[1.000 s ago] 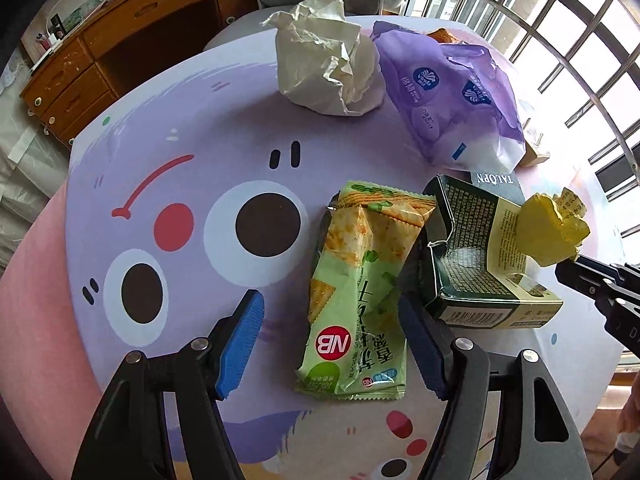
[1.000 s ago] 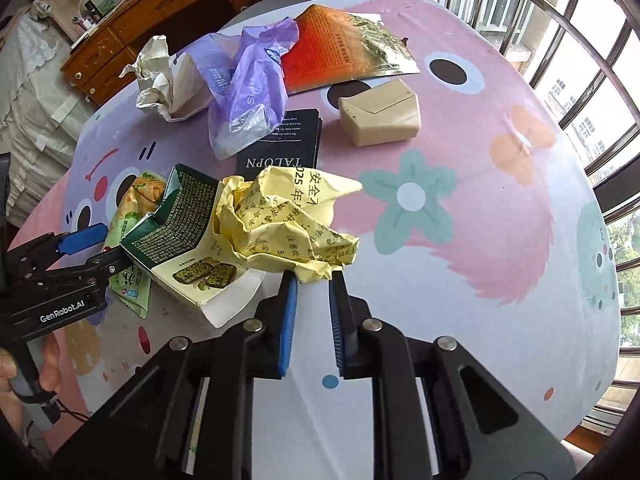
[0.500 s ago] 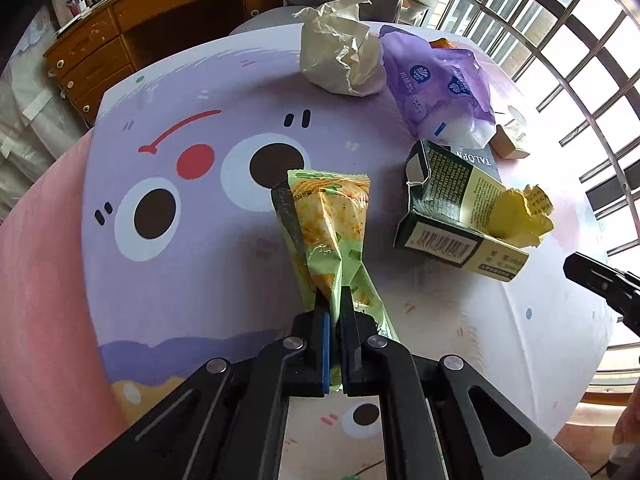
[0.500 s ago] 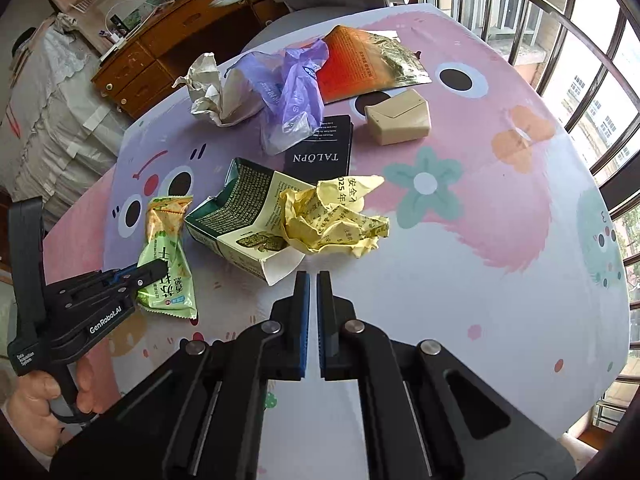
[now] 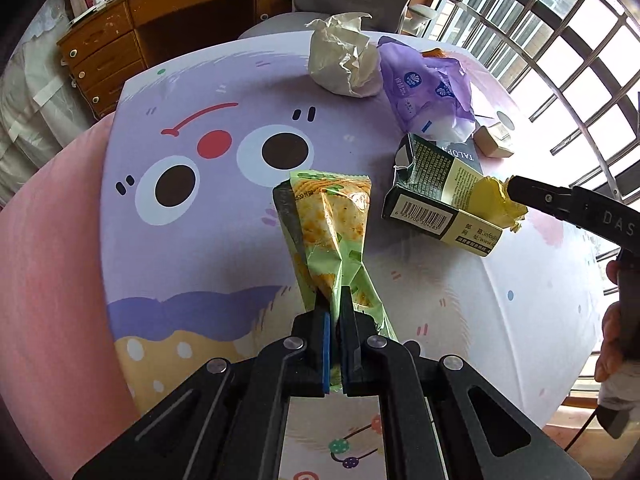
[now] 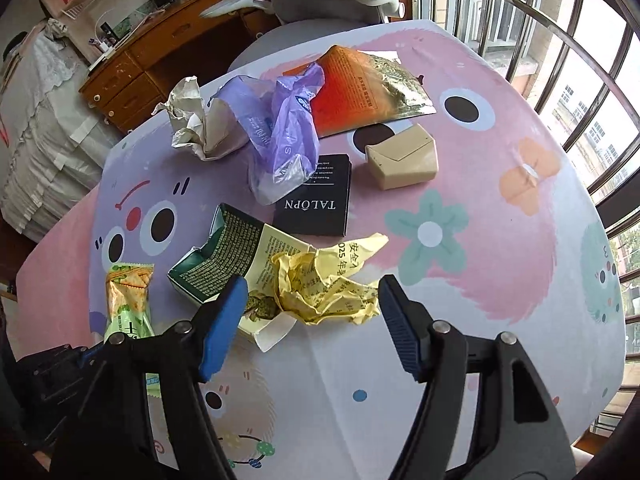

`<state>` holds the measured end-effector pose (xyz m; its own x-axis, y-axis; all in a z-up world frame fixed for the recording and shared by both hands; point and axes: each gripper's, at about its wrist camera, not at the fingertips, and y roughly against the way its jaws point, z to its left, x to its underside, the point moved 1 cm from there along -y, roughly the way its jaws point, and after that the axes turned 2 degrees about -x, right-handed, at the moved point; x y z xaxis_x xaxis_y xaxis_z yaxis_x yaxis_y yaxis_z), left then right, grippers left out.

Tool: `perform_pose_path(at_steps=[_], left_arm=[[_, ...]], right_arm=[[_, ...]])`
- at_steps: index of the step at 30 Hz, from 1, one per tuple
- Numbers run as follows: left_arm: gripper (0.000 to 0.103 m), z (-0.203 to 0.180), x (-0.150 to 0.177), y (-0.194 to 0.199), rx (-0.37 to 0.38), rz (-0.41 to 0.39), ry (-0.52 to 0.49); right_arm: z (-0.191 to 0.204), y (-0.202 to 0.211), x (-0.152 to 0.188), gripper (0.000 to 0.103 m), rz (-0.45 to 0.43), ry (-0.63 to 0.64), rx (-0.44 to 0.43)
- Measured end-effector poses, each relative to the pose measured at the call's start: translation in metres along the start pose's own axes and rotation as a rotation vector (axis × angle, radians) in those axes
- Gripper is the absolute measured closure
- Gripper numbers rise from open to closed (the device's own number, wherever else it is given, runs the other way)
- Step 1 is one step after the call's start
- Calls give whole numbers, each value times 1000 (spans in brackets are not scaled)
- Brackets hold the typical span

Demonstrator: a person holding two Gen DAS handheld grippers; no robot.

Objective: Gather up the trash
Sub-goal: 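Grasp the green snack bag with the left tool while the right tool grasps the yellow crumpled paper, then carry the green snack bag and yellow paper down over the trash bin with both tools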

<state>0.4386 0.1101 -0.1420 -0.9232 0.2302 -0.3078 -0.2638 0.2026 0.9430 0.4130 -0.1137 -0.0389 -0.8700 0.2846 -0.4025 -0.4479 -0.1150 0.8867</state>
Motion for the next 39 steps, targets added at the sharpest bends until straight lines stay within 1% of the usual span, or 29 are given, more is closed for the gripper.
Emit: perform_pose_path(at_steps=[2,4,6,8,9,10,12,13,18,22,26,29,32,37,39], left_arm=[[100,0,-1,-1,-1,-1,-2],[100,1,-2,-3,-1,4,0],[100,1,-1,-3,-3,5,0],[100,1,1,-2,-4,4,1],[100,0,2,-1,-5,3,1],[100,0,4,0,-7,1,4],[100,-1,7,5,-10,-6,9],[100,-2,9,8,-11,-11,12],[100,-15,24,33,-21,-45,19],[100,-35,45,61,-38,-84,33],[100,-62,77,91,-63,-128,63],[100,-89,112,111,-75,-155,97],[100,-120,154,125,-85,-170,131],[100,-178,232,137,-117,-177,170],[100,-199,261,139,-122,-158,179]], right_arm=[[4,-9,-3,38,7,25,21],[8,-20,-3,37,34,50,35],[12,-29,-2,37,41,78,69],[10,-38,0,37,61,80,72],[8,-40,2,39,64,69,68],[4,-42,3,55,67,56,64],[-4,-41,6,58,77,26,50],[-7,-38,8,61,72,19,44],[-17,-2,22,62,43,44,-4],[-29,33,43,62,38,62,-74],[-44,64,74,62,52,107,-140],[-56,89,104,62,60,169,-187],[-72,118,141,62,61,229,-239],[-105,162,207,62,77,329,-308],[-120,173,231,62,94,351,-321]])
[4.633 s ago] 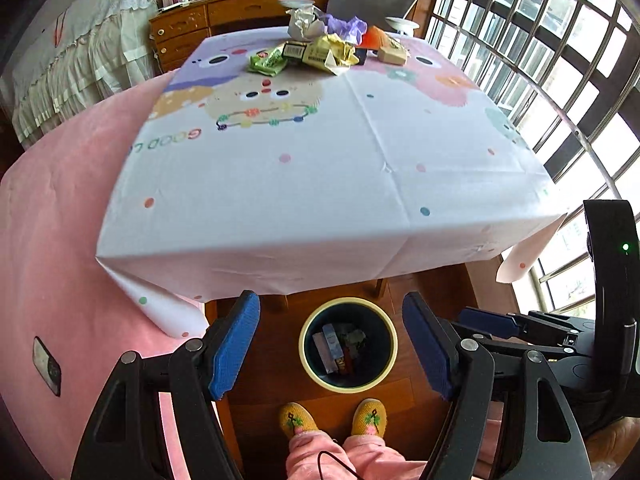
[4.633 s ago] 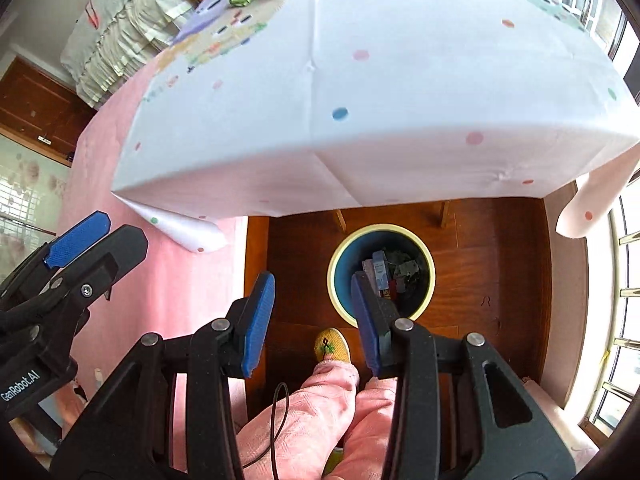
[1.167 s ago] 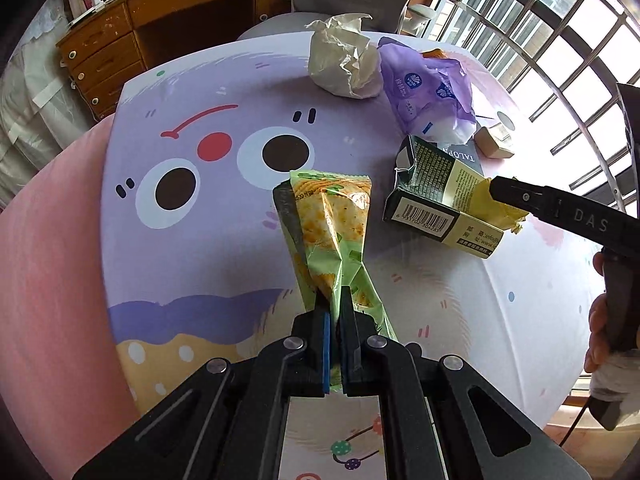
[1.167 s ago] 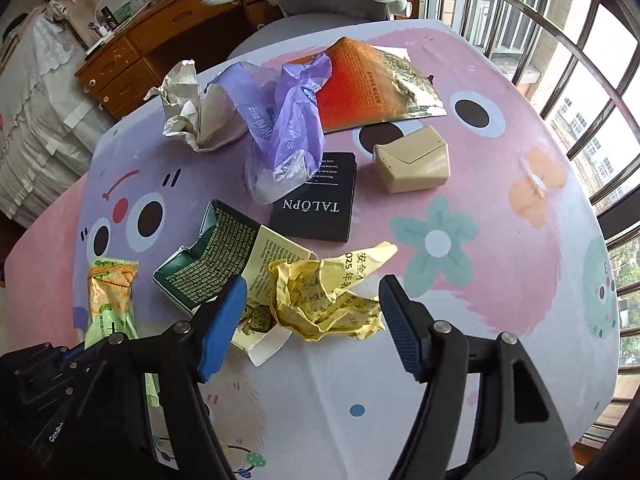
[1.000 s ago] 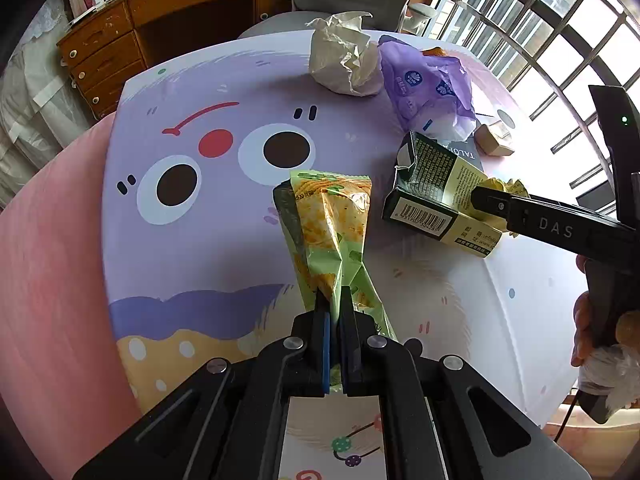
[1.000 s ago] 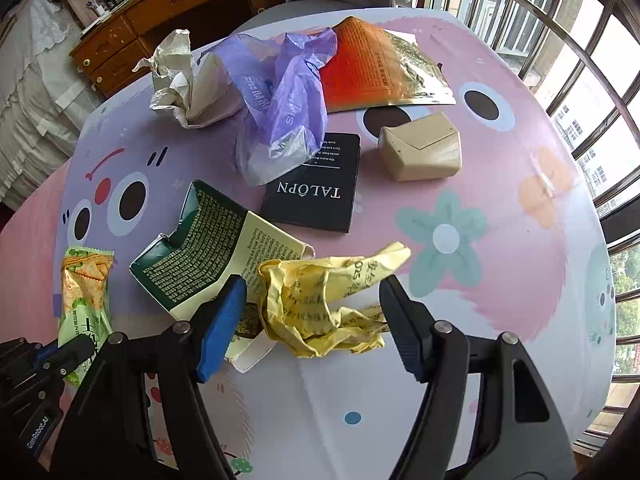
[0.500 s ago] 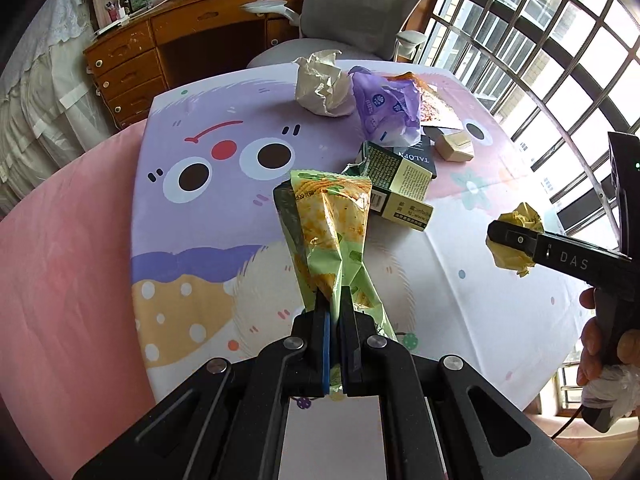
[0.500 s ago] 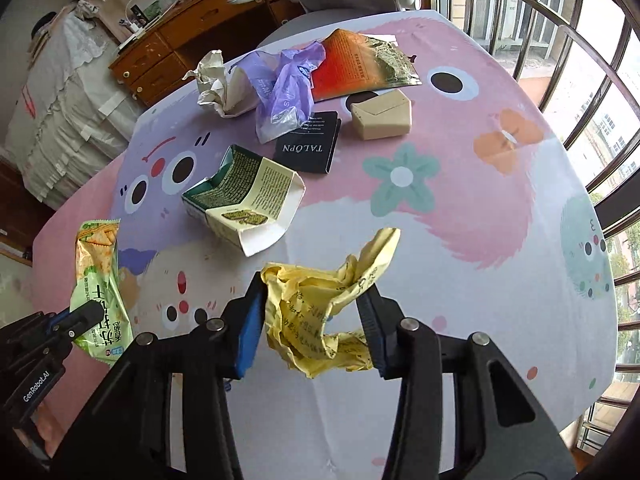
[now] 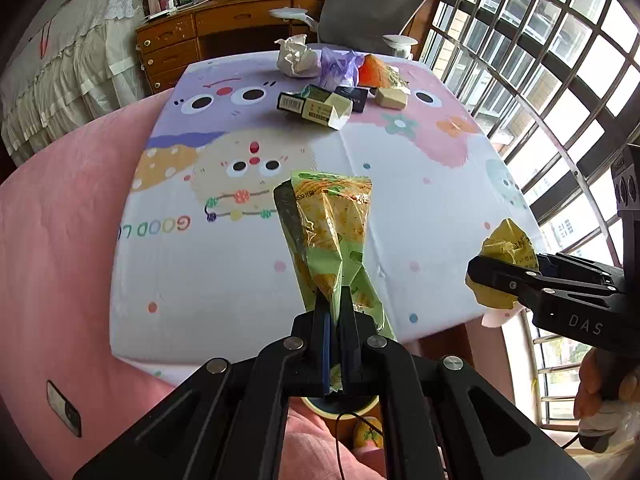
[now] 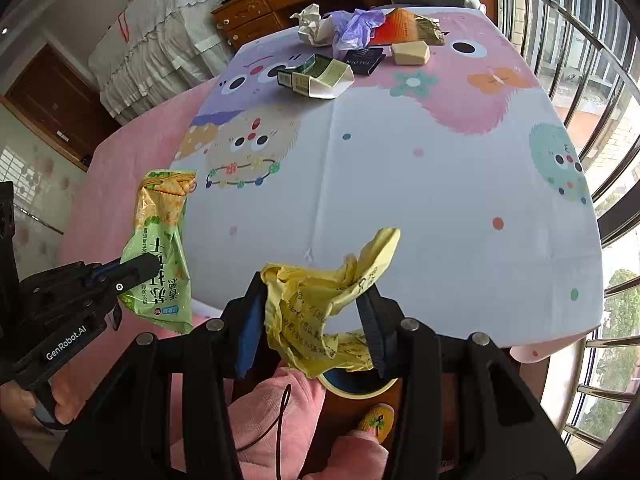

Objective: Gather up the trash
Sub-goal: 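Carry the green snack bag and yellow paper down over the trash bin with both tools, then open the left tool to drop the snack bag while the right tool drops the paper into the bin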

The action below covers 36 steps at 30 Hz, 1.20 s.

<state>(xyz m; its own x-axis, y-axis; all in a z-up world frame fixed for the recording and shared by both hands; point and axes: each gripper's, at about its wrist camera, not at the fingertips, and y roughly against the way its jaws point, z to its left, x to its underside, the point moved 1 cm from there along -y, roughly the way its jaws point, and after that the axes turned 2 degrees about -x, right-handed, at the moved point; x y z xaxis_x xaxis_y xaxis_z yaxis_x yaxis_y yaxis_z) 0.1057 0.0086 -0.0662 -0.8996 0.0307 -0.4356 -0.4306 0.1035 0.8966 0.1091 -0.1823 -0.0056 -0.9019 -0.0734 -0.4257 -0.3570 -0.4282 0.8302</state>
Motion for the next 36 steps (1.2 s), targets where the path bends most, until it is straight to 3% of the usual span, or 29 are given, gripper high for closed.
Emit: perform_pose_path(at_steps=[7,14,18,24,33,36], left_arm=[[100,-40,76,29,-35,60,-65],[100,-58,126,16,-32,152,-141],[100,-59,159,-27,0,220,-145],[100,-43,217,-127,35,302,-96],[99,-25,273,-255,94,319,-70],[88,-17,277,-276,106,308,-76]], right_arm=[[-13,16,89,62,78,-1,-58],[-24,-18,149,62,174,-86,-71],[-38,-67,181,62,231,-154,-26],[-79,-169,231,62,289,-294,65],[-130,-291,283,60,327,-434,111],[-137,-318,284,55,332,-463,100]])
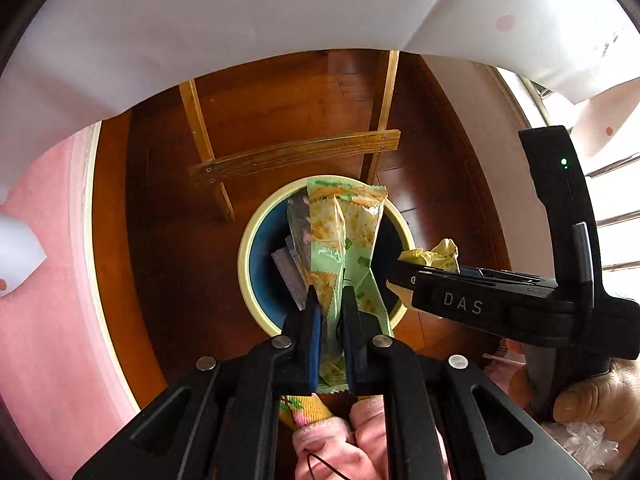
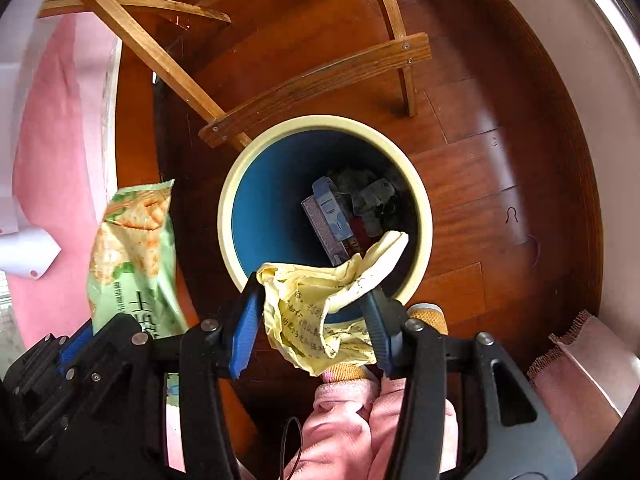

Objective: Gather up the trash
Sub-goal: 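Open the left tool to drop the snack bag while the right tool drops the paper into the bin, then raise both tools back over the table toward the purple bag and orange packet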

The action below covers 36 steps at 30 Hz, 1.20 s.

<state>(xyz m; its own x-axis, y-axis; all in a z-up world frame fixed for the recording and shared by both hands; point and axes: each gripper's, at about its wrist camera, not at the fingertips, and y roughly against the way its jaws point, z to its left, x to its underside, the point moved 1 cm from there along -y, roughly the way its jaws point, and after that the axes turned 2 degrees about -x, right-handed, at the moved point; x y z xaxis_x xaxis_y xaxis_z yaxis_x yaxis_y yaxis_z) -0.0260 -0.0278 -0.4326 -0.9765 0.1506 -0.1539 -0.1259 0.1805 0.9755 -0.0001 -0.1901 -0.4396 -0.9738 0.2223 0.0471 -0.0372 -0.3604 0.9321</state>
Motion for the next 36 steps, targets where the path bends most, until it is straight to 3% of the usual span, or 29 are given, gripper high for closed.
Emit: perform_pose_path(at_steps=[4,8,12,17,22,26,36], left_arm=[[36,13,-6,-8,31,-8,9],[21,23,-14,-1,17,-18,20],[21,28,-17,18,16,-44,21],[21,19,-17,76,-31,-113,5],[21,13,-24,154,-67,-131,1],[21,15,-32,225,-54,-176,27],[21,18,-57,393,-41,-344,23]], right_arm=[[-4,-14,-12,41,3,-31,-40],[-1,-9,-16,33,-24,-41,-62],[12,13,-17,33,-45,-17,-70],[35,65,-5,33,-61,12,-104],[61,141,16,33,-103,49,-147],[86,211,35,33,-150,83,-190],[157,351,52,33,-309,194,-232]])
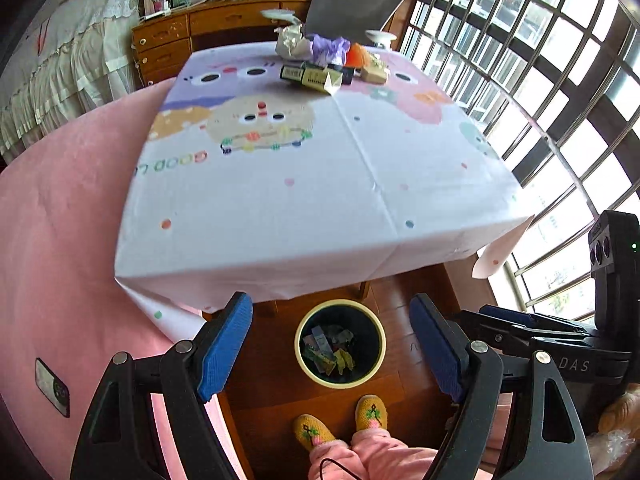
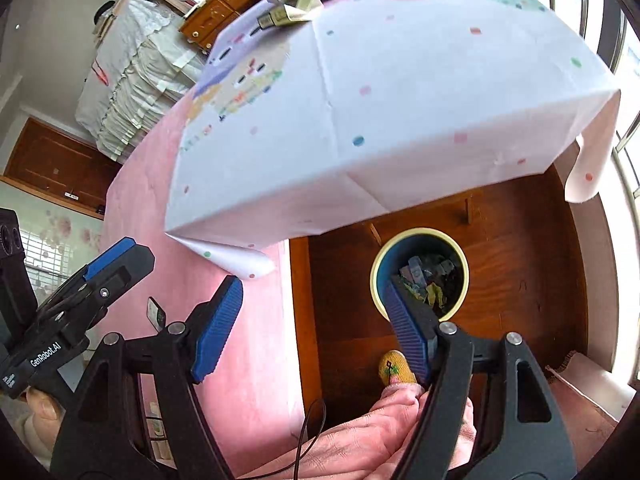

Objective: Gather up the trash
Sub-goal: 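Raise both tools back over the table toward the purple bag and orange packet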

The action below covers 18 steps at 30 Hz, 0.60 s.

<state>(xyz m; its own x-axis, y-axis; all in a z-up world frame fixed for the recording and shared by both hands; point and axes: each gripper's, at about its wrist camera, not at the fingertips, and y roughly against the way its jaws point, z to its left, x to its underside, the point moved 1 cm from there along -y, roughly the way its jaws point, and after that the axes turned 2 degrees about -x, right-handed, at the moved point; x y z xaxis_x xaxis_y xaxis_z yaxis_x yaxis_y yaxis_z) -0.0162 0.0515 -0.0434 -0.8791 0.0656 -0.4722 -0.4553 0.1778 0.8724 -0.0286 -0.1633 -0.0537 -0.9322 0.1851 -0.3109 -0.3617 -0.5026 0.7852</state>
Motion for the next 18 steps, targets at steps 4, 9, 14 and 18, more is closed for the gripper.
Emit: perform_pose_path(at_steps=[4,9,14,18], left_arm=[[21,2,-33,45,18,-79,-12],[21,2,-70,86,30,-163,-43],[21,2,-101,113,21,-250,-63],[21,2,-127,113,-7,-263,-54]], right_arm=[[36,42,-24,33,-78,58,13],[72,82,-52,33,-157,122,57],[91,109,-76,33,-214,153,83],[102,116,-102,33,-231,186,105]])
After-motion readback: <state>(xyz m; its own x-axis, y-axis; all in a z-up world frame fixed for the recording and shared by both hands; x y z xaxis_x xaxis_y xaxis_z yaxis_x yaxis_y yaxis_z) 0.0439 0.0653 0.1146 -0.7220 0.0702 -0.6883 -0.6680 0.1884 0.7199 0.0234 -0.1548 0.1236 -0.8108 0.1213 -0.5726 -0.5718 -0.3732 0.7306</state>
